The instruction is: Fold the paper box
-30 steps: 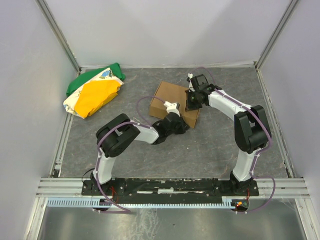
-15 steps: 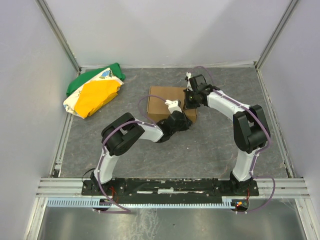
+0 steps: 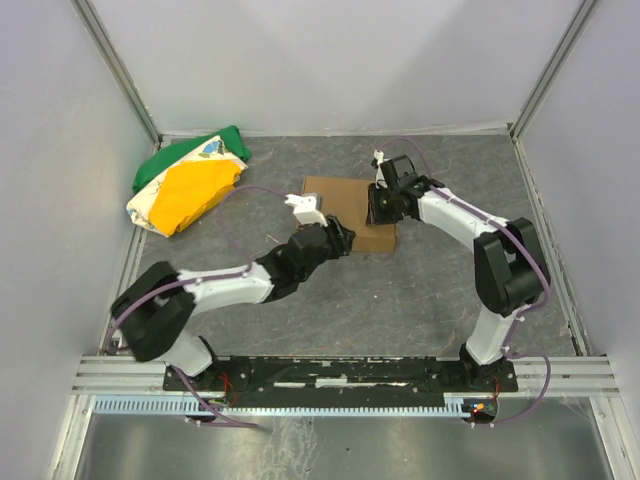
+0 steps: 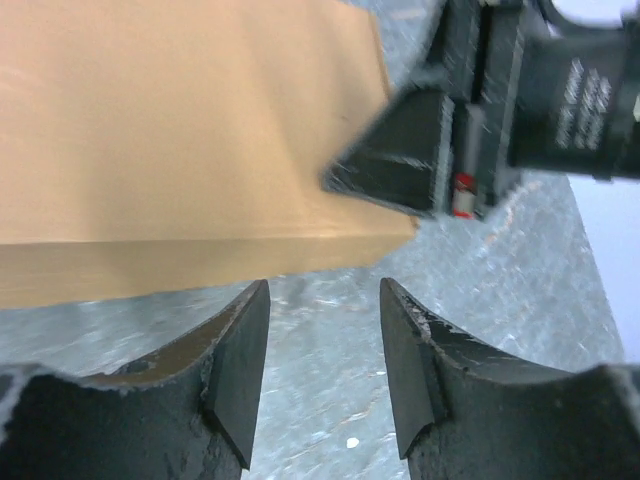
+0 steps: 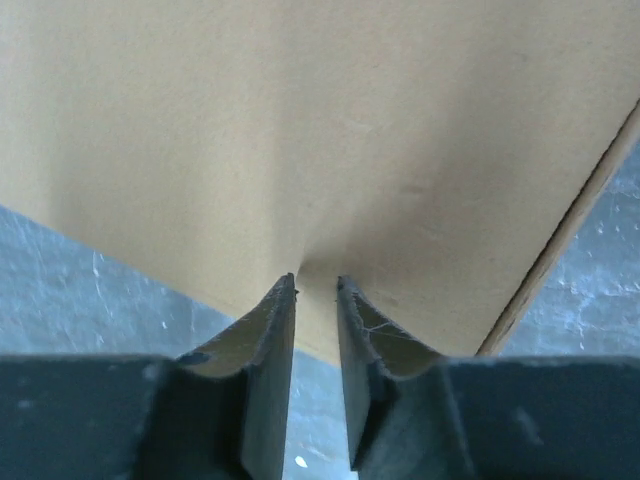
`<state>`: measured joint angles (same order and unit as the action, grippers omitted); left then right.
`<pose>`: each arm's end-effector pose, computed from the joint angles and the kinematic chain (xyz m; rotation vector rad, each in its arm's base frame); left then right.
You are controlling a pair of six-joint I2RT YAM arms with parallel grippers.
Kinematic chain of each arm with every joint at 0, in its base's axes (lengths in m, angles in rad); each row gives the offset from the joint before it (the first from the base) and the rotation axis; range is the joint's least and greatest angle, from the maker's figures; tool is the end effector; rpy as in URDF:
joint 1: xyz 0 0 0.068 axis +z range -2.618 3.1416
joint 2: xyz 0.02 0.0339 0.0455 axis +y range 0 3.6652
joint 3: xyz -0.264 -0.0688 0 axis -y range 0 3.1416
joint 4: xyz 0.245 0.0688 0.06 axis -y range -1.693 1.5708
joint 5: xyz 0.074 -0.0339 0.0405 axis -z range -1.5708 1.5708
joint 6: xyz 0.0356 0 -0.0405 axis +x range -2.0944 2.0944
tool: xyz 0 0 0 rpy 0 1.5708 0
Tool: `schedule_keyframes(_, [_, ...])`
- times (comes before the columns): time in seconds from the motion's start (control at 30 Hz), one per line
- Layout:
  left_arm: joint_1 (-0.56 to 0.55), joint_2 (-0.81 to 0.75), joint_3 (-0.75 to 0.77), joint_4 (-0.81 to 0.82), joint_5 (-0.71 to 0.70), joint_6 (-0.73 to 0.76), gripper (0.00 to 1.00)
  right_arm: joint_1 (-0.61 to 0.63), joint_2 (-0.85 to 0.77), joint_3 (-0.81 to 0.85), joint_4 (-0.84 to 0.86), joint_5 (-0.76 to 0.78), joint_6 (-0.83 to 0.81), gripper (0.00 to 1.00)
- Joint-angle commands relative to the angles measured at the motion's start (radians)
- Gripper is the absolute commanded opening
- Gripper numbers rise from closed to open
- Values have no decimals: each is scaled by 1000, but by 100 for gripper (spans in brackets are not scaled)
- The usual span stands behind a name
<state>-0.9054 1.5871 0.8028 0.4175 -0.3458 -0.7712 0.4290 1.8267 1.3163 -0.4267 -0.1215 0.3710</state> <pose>0.2197 -0.2604 0.2083 -0.1044 1.9937 -0.7811 0.3571 0.1681 0.2135 -0.1255 2.5613 0.4710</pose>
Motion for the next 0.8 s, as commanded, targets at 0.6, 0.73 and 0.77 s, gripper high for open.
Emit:
schedule_keyframes(0.6, [4,49,-568,907,-394,773,61,2,-470,-482,120,157,-8,65])
schedule_keyframes(0.73, [8,86,-549,909,-398,795,61,0,-442,-467,96,156,-29,65])
schedule_keyframes(0.77, [12,98,-538,911,-401,801,60,0,-428,-462,97,155,-35,64])
